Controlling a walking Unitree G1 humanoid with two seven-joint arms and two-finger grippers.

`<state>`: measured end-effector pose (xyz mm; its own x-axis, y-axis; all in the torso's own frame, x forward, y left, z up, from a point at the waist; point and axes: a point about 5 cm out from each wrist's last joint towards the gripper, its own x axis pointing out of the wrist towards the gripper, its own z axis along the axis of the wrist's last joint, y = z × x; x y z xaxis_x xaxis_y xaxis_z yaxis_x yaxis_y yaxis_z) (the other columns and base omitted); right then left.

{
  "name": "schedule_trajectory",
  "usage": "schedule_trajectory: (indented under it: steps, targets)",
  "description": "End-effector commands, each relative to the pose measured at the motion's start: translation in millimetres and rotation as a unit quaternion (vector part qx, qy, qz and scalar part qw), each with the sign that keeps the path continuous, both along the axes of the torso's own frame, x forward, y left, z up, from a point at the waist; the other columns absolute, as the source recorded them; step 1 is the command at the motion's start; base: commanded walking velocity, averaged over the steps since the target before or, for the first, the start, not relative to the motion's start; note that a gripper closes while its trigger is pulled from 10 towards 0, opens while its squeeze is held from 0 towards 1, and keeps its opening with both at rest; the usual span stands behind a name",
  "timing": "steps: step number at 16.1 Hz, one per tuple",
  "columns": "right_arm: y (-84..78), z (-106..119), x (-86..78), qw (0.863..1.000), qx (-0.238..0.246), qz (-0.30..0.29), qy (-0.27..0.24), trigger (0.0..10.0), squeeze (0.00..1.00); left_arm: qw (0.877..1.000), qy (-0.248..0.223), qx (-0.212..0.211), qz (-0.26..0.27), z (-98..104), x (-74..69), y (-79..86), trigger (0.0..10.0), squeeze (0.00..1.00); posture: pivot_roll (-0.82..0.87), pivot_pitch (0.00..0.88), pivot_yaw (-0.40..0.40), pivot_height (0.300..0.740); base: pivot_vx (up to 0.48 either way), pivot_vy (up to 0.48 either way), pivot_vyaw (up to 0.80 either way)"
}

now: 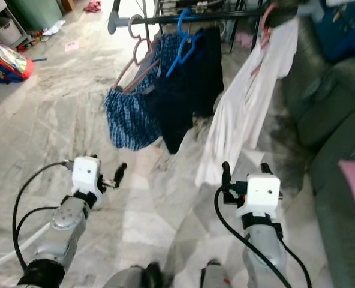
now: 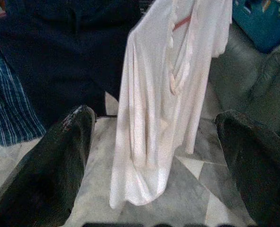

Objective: Hang hanger

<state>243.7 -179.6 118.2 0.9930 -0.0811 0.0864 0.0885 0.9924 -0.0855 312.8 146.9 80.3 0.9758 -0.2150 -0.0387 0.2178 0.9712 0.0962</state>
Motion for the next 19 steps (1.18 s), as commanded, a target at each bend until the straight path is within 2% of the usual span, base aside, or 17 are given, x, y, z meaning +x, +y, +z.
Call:
schedule_trajectory:
  steps: [1, 12, 15, 19]
  targets:
    - [1.4, 1.7, -0.9, 1.0, 0.001, -0.001, -0.003, 10.0, 0.0, 1.0, 0.019, 0.005, 0.006, -9.7, -5.1, 5.7, 10.0, 0.0, -0.06, 0.283, 0.105, 0.74, 0.0, 0.401, 0.0]
    - [5.6, 7.6, 1.9, 1.0, 0.003, 0.001, -0.016, 10.0, 0.0, 1.0, 0.013, 0.006, -0.005, -8.9, -1.5, -5.0, 10.0, 0.0, -0.06, 0.288, 0.115, 0.74, 0.0, 0.415, 0.0]
    - [5.7, 6.5, 0.7, 1.0, 0.002, 0.003, -0.013, 10.0, 0.0, 1.0, 0.009, 0.006, -0.017, -9.1, -3.7, -6.6, 10.0, 0.0, -0.06, 0.29, 0.11, 0.74, 0.0, 0.0, 0.0]
    - [4.3, 10.5, 3.2, 1.0, -0.001, 0.005, -0.017, 10.0, 0.0, 0.999, 0.006, -0.025, -0.037, -7.5, -7.1, -14.4, 10.0, 0.0, -0.06, 0.296, 0.095, 0.74, 0.0, 0.0, 0.0]
